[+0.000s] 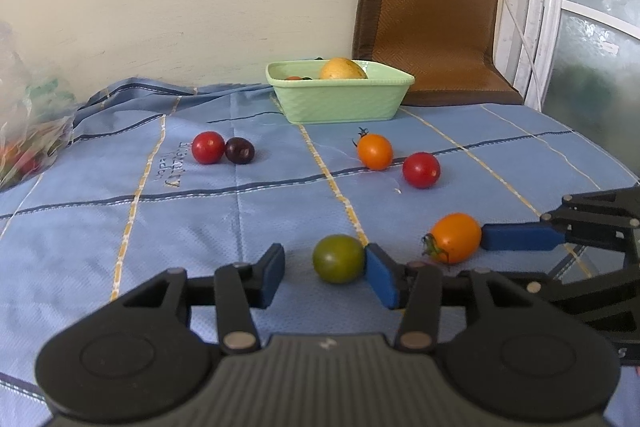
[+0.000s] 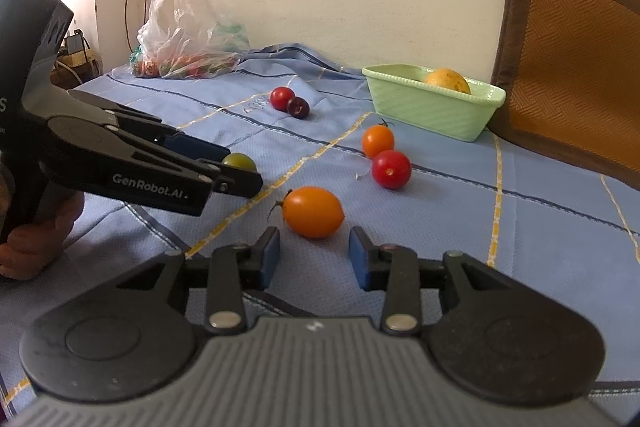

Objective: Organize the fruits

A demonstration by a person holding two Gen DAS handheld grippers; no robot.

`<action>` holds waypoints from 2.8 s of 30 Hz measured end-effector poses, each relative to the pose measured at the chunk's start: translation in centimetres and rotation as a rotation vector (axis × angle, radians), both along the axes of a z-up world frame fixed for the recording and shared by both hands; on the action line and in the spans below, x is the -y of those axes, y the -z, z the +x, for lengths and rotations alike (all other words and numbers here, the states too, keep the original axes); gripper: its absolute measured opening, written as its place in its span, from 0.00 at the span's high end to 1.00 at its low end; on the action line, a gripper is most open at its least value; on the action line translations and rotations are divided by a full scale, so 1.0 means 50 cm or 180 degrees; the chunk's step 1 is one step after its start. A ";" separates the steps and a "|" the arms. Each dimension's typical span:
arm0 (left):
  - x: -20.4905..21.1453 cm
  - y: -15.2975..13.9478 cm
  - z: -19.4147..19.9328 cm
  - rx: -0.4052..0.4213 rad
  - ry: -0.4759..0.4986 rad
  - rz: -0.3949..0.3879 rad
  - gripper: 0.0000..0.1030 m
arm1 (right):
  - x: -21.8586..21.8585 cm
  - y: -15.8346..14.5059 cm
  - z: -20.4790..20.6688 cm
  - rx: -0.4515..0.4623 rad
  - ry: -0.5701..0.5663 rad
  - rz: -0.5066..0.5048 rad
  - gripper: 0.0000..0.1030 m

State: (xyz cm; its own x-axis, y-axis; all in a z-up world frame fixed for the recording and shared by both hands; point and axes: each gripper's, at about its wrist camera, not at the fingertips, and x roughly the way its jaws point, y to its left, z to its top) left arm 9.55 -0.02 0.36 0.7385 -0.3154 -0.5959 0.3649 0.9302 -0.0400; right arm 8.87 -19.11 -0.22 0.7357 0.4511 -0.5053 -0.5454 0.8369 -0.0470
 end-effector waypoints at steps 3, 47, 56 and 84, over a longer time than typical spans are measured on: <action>-0.001 0.000 0.000 -0.0001 -0.0006 -0.0006 0.56 | -0.002 0.000 -0.002 0.0007 0.0010 -0.0011 0.60; 0.001 0.001 -0.005 0.0019 0.0136 -0.0070 0.73 | -0.018 -0.003 0.013 0.0034 -0.0023 -0.0044 0.52; -0.015 -0.008 0.015 -0.0092 0.0150 -0.0308 0.73 | -0.027 -0.008 0.031 0.0039 -0.0140 -0.0010 0.64; 0.092 -0.119 0.450 -0.0060 -0.0061 -0.0328 0.55 | 0.076 -0.071 0.406 0.0356 0.0451 0.0371 0.50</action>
State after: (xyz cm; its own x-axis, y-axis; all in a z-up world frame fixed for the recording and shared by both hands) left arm 32.04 -4.61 6.32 0.7339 -0.3615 -0.5750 0.3453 0.9276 -0.1425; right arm 29.14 -22.93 3.32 0.8445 0.3897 -0.3674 -0.4186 0.9081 0.0009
